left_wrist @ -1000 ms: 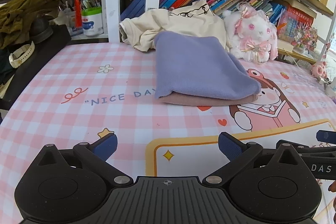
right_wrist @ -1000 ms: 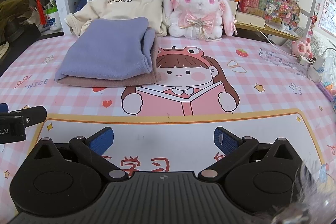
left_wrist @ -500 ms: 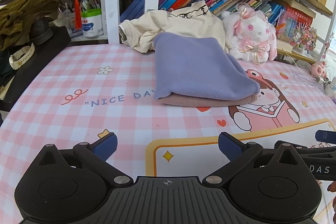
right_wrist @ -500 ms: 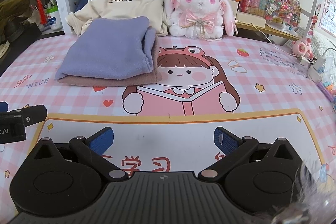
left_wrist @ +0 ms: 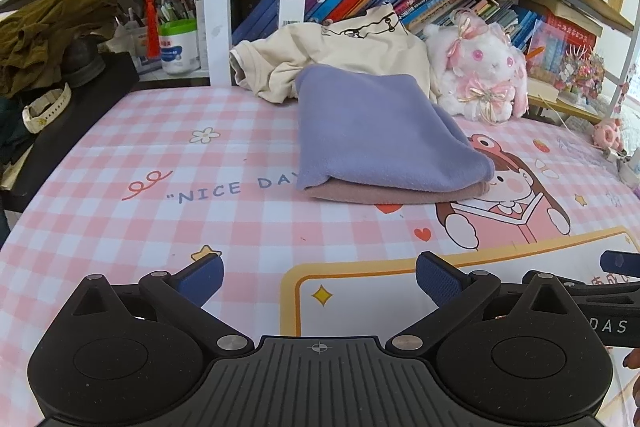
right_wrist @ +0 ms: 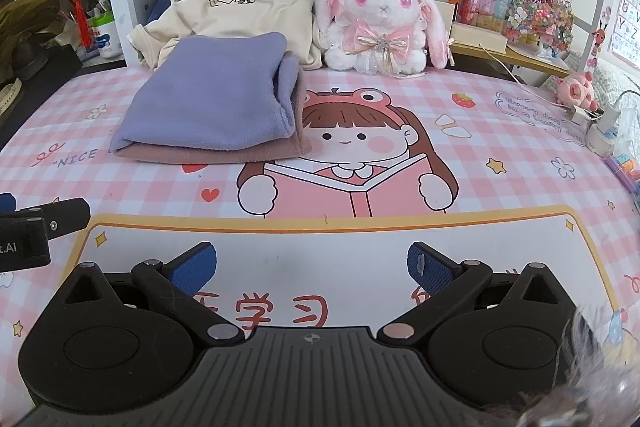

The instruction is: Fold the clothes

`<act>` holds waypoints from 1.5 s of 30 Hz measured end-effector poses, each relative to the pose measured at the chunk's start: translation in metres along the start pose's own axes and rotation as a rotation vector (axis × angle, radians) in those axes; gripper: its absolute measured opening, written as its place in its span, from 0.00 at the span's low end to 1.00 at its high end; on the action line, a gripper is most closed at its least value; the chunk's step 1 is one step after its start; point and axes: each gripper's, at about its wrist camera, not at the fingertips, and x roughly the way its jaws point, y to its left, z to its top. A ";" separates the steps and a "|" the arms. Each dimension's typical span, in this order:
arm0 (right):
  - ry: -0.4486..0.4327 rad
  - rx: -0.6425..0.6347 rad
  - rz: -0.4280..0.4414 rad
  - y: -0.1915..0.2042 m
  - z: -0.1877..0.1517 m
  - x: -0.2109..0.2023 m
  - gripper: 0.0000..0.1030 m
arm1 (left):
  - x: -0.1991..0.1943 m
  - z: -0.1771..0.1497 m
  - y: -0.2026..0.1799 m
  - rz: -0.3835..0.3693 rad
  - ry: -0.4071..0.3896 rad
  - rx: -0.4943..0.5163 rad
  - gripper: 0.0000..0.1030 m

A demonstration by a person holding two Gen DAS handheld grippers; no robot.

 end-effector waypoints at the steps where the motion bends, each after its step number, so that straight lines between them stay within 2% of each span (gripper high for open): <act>1: 0.000 0.000 0.001 0.000 0.000 0.000 1.00 | 0.000 0.000 0.000 0.001 -0.001 0.000 1.00; 45: 0.013 -0.013 0.000 0.002 0.002 0.003 1.00 | 0.001 0.002 0.000 0.015 0.004 -0.003 1.00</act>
